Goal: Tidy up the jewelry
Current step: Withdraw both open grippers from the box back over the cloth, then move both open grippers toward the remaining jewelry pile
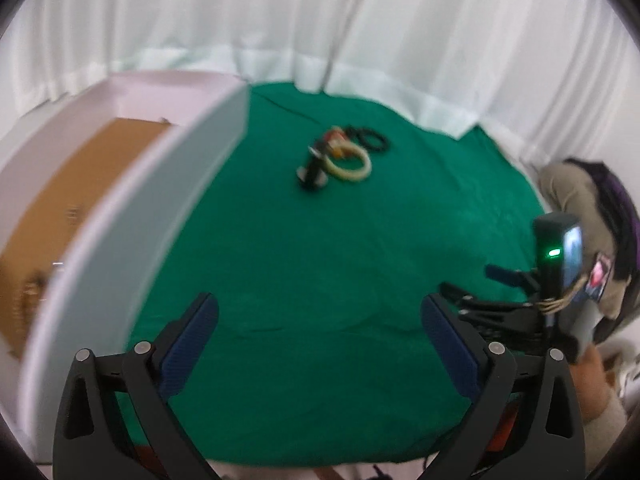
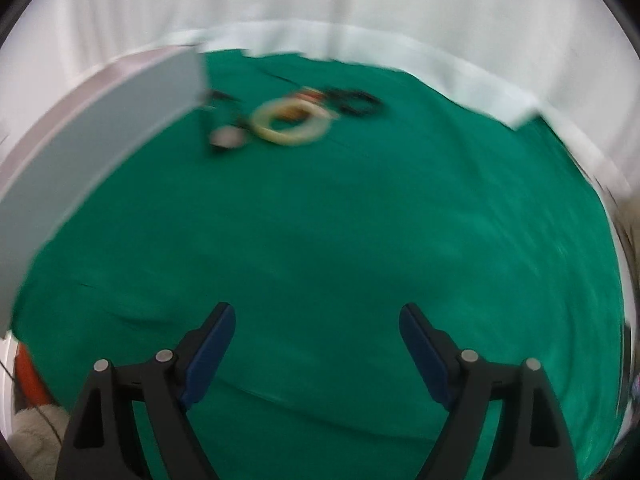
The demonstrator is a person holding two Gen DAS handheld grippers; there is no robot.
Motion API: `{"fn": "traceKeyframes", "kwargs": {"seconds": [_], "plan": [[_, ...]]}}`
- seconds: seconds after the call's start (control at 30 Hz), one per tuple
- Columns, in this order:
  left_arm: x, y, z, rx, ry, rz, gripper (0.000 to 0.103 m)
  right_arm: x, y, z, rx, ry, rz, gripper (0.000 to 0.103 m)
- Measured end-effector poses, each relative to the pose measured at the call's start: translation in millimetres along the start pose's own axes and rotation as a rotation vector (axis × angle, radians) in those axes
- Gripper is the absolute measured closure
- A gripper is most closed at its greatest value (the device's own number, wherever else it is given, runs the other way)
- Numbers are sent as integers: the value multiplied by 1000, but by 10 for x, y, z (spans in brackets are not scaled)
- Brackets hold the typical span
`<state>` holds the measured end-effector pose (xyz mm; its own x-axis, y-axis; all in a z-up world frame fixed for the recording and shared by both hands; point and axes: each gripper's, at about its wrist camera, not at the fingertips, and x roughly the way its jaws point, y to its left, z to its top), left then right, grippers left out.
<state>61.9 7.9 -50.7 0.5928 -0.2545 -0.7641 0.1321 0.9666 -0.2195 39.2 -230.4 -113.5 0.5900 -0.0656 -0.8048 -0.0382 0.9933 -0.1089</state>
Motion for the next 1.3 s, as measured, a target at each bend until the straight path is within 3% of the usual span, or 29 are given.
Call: {"fn": "traceKeyframes", "kwargs": {"seconds": [0.17,0.4,0.47,0.63,1.0,1.3], "plan": [[589,-119,-17,37,47,47,2,168,-358,-130,89,25,-23,17],[981,-184,-100,92,123,123,2,192,-482,-243,107,14,-4,12],[1031,-169,-152,90,157,112,1,176,-466,-251,102,12,-6,11],[1049,-228,-187,131,157,163,0,154,-460,-320,98,8,-8,11],[1021,-223,-229,122,130,171,0,154,-456,-306,114,35,-12,11],[1048,-216,-184,146,163,157,0,144,-465,-329,86,32,4,11]]}}
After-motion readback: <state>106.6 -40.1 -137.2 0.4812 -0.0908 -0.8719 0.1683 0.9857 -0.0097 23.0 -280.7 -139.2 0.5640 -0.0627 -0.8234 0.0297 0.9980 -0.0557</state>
